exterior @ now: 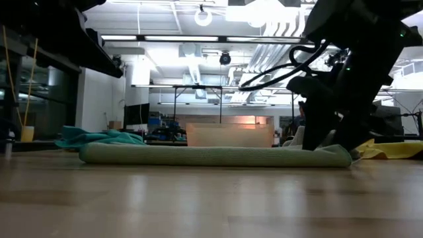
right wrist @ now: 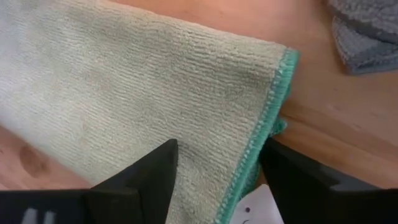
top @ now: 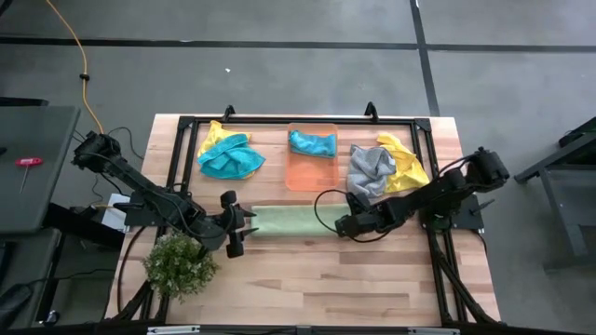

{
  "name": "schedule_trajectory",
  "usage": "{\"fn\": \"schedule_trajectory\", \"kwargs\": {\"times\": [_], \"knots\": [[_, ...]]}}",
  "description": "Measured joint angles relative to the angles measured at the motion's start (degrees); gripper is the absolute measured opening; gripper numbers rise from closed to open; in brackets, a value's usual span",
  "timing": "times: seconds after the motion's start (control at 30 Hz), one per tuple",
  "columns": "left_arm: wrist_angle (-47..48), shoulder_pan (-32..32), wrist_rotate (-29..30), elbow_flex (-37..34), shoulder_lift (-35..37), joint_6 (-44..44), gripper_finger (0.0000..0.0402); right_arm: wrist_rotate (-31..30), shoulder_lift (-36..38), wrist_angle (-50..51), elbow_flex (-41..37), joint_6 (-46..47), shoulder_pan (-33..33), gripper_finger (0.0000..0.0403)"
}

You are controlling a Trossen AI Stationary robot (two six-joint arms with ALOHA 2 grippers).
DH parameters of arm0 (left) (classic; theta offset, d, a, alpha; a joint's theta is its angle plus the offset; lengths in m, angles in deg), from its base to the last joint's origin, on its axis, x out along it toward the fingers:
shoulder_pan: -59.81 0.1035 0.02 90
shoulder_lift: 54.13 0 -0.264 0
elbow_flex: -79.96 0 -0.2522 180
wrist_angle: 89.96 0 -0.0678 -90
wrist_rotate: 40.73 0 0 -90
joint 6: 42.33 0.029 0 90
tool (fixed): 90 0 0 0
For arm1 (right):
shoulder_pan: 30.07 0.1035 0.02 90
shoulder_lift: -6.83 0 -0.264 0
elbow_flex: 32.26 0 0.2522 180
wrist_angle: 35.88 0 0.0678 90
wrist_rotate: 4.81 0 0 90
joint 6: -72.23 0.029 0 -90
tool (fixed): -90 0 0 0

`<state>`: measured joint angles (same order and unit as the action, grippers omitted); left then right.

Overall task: Fold microfiber towels
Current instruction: Fold the green microfiber cloth

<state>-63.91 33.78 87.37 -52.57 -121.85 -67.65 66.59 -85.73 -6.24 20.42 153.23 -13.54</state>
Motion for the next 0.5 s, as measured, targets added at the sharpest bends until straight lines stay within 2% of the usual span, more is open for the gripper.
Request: {"fn": "schedule_trajectory", "kwargs": {"times": [0.13, 0.4, 0.5], "knots": [[-0.12, 0.0, -0.2, 0.0, 0.0, -0.01, 0.0184, -1.19, 0.05, 1.42, -0.09, 0.01, 0.59, 0.0168], [-0.18, 0.0, -0.2, 0.0, 0.0, 0.0, 0.0184, -3.07, 0.56, 8.62, -0.15, -2.66, 1.77, 0.0019], [-0.18, 0.0, -0.21, 0.0, 0.0, -0.17, 0.0184, -4.25, 0.65, 12.01, -0.09, -3.45, 2.71, 0.0013]]}}
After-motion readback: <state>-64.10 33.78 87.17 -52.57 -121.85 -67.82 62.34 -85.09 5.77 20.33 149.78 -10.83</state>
